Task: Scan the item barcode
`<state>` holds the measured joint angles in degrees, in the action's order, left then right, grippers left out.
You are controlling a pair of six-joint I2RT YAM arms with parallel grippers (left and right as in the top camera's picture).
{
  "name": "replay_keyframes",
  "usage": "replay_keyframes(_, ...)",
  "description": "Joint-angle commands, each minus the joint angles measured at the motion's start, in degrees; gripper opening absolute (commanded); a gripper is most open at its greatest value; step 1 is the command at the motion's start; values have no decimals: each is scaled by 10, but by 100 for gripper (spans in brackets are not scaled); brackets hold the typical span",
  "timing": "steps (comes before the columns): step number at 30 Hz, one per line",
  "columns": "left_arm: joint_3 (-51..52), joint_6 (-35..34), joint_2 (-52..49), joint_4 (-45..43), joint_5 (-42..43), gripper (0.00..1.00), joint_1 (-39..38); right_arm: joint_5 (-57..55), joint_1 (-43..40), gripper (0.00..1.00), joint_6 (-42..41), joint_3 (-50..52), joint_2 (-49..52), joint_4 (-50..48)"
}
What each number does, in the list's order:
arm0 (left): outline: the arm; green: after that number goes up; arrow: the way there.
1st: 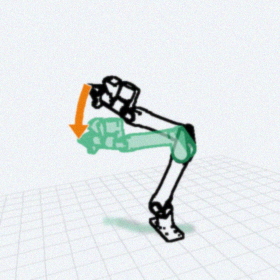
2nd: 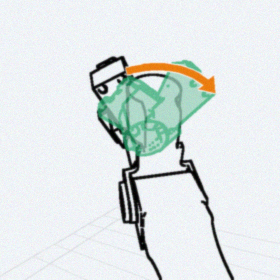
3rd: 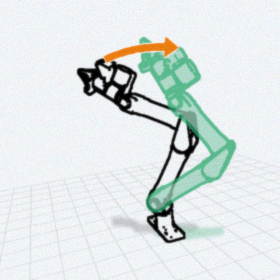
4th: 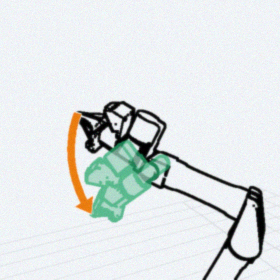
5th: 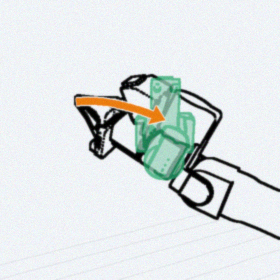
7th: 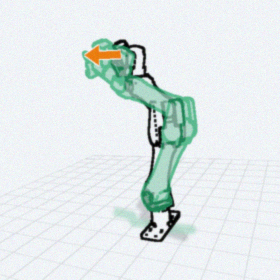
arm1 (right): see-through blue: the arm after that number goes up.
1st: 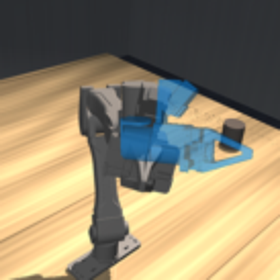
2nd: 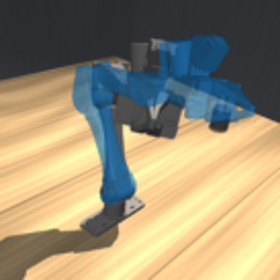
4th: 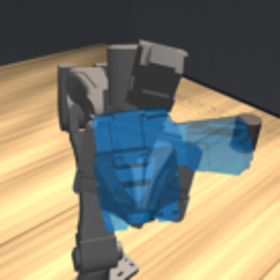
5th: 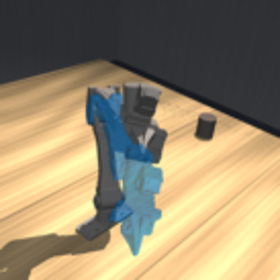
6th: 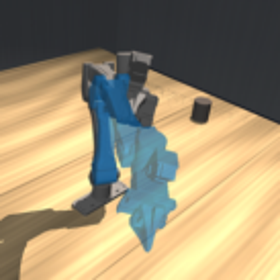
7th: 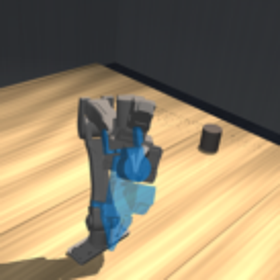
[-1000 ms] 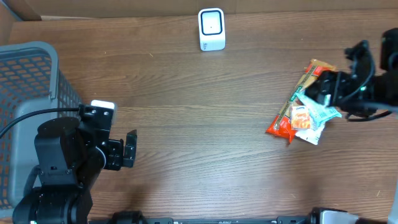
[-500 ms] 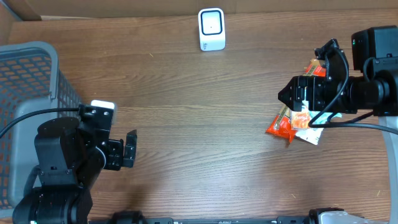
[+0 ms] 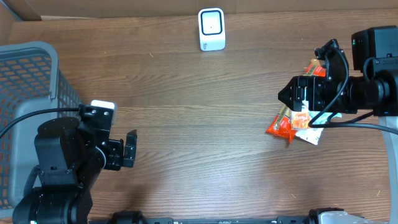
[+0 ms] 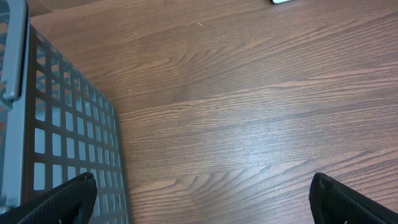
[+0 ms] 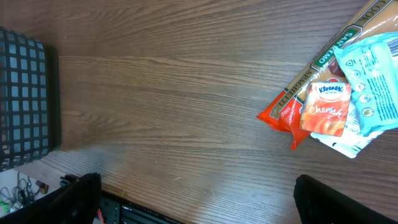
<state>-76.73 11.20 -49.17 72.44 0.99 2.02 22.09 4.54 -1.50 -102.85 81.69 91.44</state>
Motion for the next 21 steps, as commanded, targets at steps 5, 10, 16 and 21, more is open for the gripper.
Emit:
replay_keyframes(5,-2,13,-1,-2,-5,100,2,-1,2,100,5,-9,-8,-5)
replay_keyframes(10,-2,13,-1,-2,-5,100,2,-1,3,100,5,-6,-40,-5)
replay_keyframes(16,-2,13,-3,-2,-5,100,2,-109,3,100,5,22,-111,-51)
replay_keyframes(21,-2,13,-4,-2,-5,100,2,-146,3,100,5,128,-194,-175)
